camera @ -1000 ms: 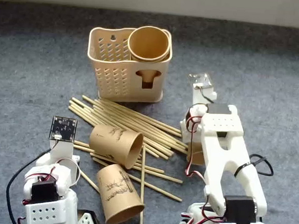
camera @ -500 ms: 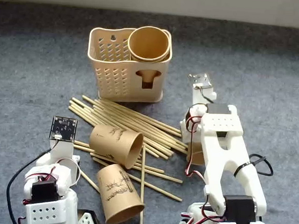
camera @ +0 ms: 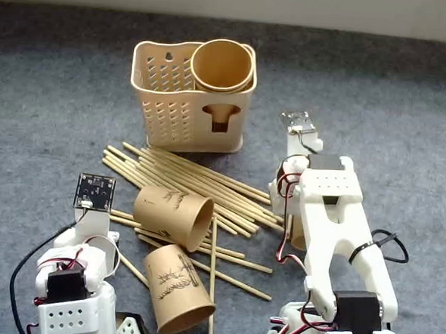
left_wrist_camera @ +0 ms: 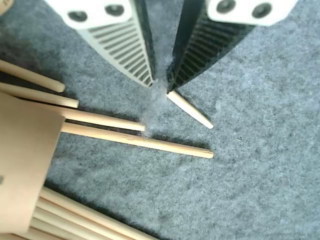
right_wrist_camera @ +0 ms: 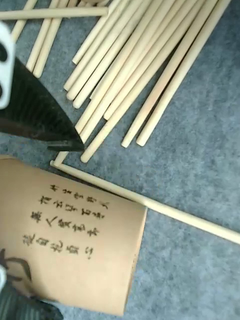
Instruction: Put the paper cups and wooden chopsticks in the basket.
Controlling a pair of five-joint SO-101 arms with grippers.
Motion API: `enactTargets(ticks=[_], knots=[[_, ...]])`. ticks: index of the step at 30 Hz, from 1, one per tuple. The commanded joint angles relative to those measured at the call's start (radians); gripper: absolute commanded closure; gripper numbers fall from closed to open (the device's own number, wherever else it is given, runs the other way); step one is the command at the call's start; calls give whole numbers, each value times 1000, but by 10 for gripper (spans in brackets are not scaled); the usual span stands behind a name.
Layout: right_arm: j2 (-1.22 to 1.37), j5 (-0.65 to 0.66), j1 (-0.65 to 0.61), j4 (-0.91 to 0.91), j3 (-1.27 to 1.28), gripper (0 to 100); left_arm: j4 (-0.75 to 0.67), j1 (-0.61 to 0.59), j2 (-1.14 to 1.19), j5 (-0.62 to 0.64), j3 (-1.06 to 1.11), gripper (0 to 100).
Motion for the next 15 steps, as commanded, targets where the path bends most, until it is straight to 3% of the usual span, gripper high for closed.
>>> enactTargets(ticks=[1,10,15], knots=[[-16,-5,-10,44,-54,570,5,-7,-4,-2,19,947],[-16,0,-21,283,-219,570,5,-7,-4,-2,19,947],[-16,89,-21,357,-226,570,5,-7,-4,-2,19,947]])
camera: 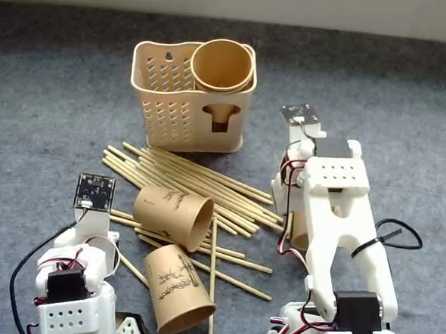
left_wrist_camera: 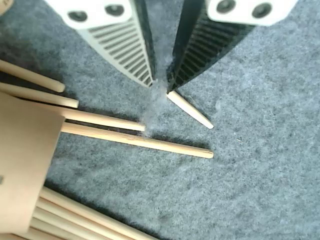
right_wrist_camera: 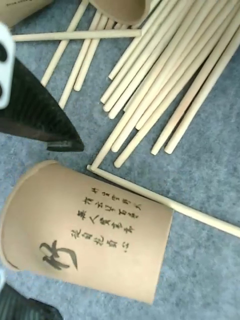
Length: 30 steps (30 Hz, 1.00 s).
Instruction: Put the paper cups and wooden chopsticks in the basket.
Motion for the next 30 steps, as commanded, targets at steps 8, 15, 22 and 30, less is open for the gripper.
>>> enactTargets(ticks=[8,15,22,30], knots=[[-200,114,-19,84,-12,570,5,-7,-4,-2,19,947],[-496,117,-41,82,143,570,5,-7,-4,-2,19,947],[-562,117,-39,82,226,570,5,-7,-4,-2,19,947],[-570,117,-36,88,259,570,5,-7,-4,-2,19,947]])
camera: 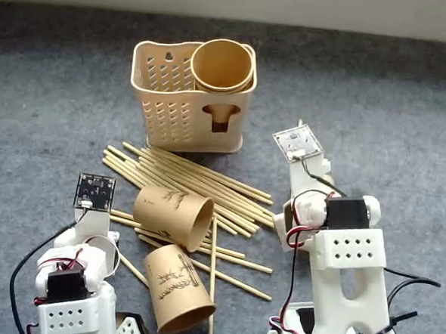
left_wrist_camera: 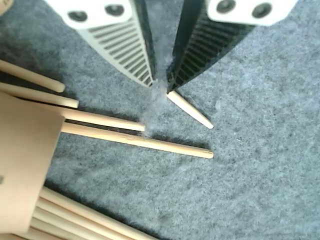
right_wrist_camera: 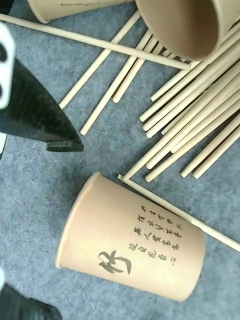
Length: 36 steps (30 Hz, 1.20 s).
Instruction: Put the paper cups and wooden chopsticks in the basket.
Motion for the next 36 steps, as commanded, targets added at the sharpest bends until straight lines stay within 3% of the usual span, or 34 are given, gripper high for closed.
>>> enactTargets(ticks=[1,4,28,36], knots=[[-19,14,-5,22,-2,570,5,-7,-4,-2,19,947],[-19,15,-5,59,-4,570,5,-7,-4,-2,19,947],[-21,522,117,150,82,570,5,-7,-4,-2,19,947],[-21,549,151,-91,170,570,5,-7,-4,-2,19,947]])
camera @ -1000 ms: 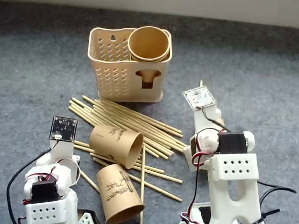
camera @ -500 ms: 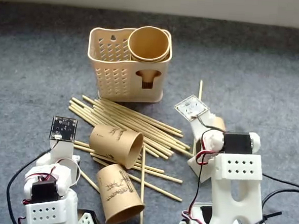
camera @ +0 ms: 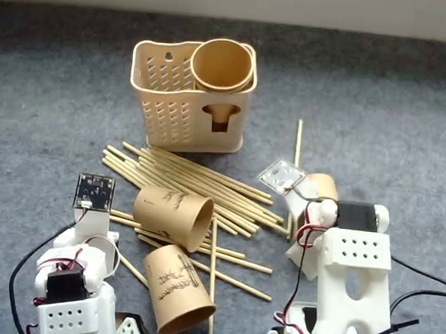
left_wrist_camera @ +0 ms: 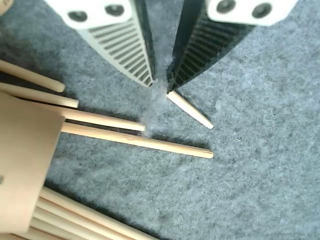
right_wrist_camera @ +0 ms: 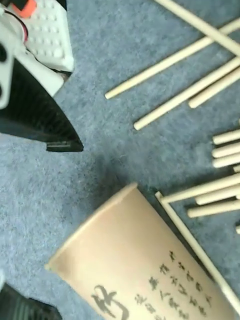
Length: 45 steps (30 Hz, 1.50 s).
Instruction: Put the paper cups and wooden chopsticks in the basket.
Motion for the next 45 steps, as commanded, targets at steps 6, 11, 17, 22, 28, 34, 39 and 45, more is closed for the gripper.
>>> enactTargets(ticks=[6,11,17,22,28,34,39,45], knots=[[-19,86,30,-231,119,570,5,-7,-4,-2,19,947],[-19,132,91,-472,220,570,5,-7,-4,-2,19,947],[-19,132,119,-576,280,577,5,-7,-4,-2,19,947],[-21,129,114,-573,277,789,5,-7,-4,-2,19,947],[-21,127,119,-572,272,986,5,-7,-4,-2,19,947],[-124,3,119,-572,272,992,5,-7,-4,-2,19,947],[-312,-80,119,-547,278,992,5,-7,-4,-2,19,947],[-478,-121,116,-386,271,992,5,-7,-4,-2,19,947]])
